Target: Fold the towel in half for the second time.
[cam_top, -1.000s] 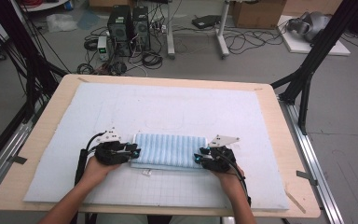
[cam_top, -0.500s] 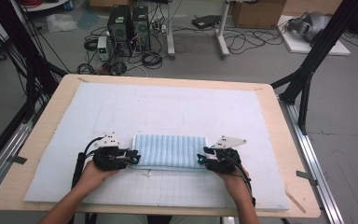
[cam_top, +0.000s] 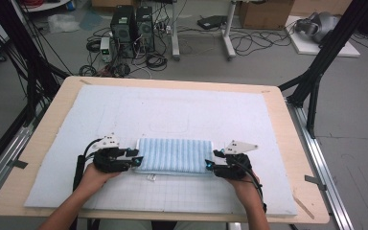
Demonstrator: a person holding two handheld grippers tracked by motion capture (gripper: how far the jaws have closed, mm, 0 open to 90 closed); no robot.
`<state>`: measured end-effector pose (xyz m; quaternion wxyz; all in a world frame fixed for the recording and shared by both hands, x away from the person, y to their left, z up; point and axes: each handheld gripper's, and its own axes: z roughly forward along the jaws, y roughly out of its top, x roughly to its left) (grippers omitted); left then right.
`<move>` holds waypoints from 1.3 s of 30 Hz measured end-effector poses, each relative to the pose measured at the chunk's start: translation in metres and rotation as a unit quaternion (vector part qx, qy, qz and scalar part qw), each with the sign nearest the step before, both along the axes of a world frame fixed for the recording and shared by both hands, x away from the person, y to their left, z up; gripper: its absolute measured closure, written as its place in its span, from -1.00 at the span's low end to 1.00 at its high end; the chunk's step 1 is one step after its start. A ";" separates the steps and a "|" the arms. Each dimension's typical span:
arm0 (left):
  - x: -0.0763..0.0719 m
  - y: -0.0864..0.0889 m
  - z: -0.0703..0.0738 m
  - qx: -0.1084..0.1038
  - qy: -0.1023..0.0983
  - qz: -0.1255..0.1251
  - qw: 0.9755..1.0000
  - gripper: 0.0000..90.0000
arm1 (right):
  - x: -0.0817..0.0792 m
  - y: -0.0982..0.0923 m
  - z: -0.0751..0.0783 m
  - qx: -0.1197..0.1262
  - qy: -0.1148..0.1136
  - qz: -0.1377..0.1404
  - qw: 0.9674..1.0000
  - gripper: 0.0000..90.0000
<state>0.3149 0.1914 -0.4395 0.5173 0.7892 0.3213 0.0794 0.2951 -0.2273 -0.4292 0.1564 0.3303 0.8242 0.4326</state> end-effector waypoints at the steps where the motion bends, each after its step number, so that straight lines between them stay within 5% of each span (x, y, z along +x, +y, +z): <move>1: 0.002 0.003 0.002 -0.010 -0.013 0.013 1.000 0.24 | -0.001 -0.002 0.002 0.002 -0.008 -0.005 1.000 -0.04; 5: 0.009 0.017 0.008 -0.038 -0.047 0.063 0.996 -0.02 | -0.005 -0.012 0.010 0.008 -0.039 -0.045 0.998 -0.30; 8: 0.013 0.025 0.010 -0.065 -0.052 0.094 0.992 -0.28 | -0.006 -0.021 0.013 -0.008 -0.055 -0.077 0.995 -0.57; 11: 0.014 0.030 0.012 -0.067 -0.057 0.105 0.991 -0.55 | -0.006 -0.030 0.013 -0.015 -0.063 -0.108 0.992 -0.74; 22: 0.013 0.049 0.014 -0.063 -0.081 0.119 0.988 -0.55 | -0.006 -0.054 0.010 0.000 -0.063 -0.139 0.988 -0.74; 30: 0.010 0.054 0.013 -0.058 -0.079 0.115 0.989 -0.54 | -0.011 -0.064 0.016 0.015 -0.075 -0.163 0.984 -0.75; 39: 0.006 0.056 0.014 -0.057 -0.084 0.112 0.988 -0.53 | -0.013 -0.062 0.019 0.009 -0.078 -0.163 0.984 -0.75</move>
